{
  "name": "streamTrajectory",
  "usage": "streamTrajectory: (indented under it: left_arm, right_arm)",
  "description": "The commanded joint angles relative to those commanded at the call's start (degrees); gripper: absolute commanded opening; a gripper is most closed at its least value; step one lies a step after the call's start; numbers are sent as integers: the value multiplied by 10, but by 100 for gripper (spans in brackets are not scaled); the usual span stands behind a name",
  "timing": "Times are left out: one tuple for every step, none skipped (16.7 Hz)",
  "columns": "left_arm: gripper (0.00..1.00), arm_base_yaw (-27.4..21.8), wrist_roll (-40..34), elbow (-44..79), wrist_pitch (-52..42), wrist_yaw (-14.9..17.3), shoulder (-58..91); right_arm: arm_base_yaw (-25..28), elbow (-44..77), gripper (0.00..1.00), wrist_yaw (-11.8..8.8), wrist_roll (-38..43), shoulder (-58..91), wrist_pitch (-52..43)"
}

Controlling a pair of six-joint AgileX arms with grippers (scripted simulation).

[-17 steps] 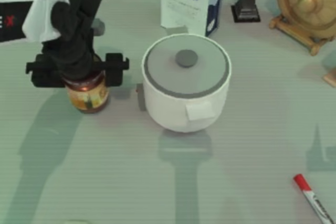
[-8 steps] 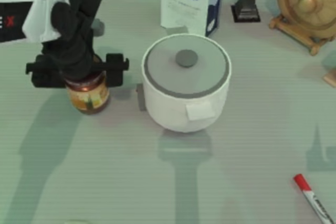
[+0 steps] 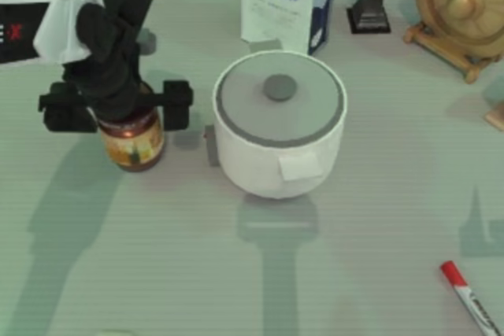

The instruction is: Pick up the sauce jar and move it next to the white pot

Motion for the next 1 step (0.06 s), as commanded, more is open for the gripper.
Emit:
streamTrajectory:
  left_arm:
    - [100, 0, 0, 0, 0, 0, 0]
  right_arm:
    - [0, 0, 100, 0, 0, 0, 0]
